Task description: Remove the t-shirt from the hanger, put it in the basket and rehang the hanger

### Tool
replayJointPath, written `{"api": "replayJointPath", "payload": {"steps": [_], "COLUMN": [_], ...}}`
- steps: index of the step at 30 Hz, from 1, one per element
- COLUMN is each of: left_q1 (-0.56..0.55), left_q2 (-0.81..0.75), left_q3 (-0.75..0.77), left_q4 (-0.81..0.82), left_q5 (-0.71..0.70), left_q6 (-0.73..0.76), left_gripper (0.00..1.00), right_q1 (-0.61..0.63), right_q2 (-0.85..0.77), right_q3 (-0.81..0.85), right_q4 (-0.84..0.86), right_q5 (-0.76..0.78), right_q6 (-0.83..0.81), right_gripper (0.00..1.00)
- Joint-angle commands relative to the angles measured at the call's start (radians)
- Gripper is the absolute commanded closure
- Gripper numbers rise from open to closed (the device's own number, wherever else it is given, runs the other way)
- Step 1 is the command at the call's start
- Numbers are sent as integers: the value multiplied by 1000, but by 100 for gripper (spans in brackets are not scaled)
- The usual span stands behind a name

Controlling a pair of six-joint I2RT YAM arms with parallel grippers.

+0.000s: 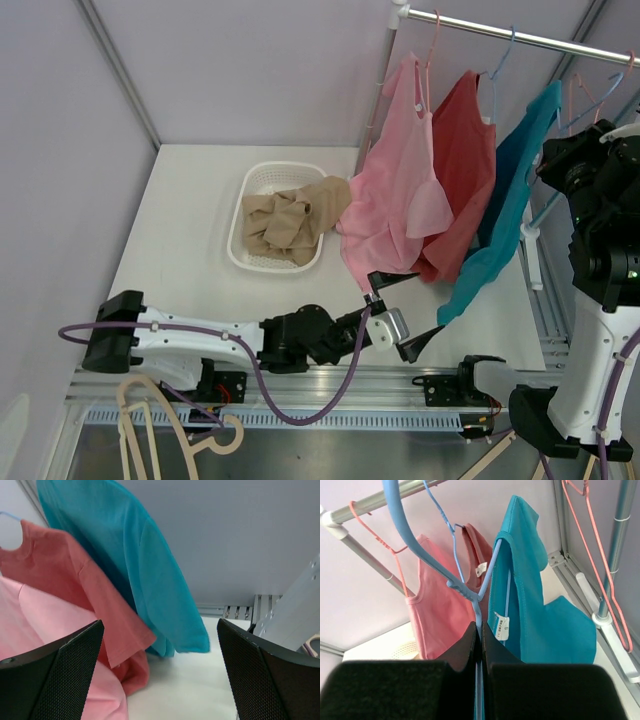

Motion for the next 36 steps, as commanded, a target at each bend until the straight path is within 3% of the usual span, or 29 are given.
{"api": "replayJointPath", "payload": {"steps": [1, 17, 20, 21, 24, 29, 32, 33, 34, 36], "left_q1": [-9, 10, 33, 39, 60, 88, 97, 99, 97, 94], "left_q2": [37, 285, 319, 328, 360, 379, 379, 373, 368, 351], "left_q3": [87, 342, 354, 354, 395, 421, 426, 426, 424, 423], "left_q4": [114, 36, 34, 36, 10, -36, -49, -59, -65, -99], "left_q5": [56, 109, 99, 104, 98, 90, 86, 84, 87, 90], "left_q6": [29, -43, -99, -105, -113, -125, -134, -136, -139, -145], "left_gripper": [0, 1, 9, 11, 40, 51, 77, 94, 99, 99], "right_q1": [6, 5, 6, 6, 6, 6, 6, 6, 6, 6], "right_q2": [-7, -16, -16, -15, -18, -13, -13, -12, -9, -1], "right_q3": [38, 59, 75, 81, 87, 102, 107, 105, 105, 96], "right_q4": [7, -27, -34, -39, -45, -53, -53, -50, -50, -47], "right_q5": [-34, -85, -102, -112, -122, -125, -126, -123, -119, -105], "right_q6": [28, 22, 24, 25, 30, 24, 24, 24, 19, 10], "right_gripper": [100, 100, 100, 100, 100, 100, 100, 100, 100, 100]}}
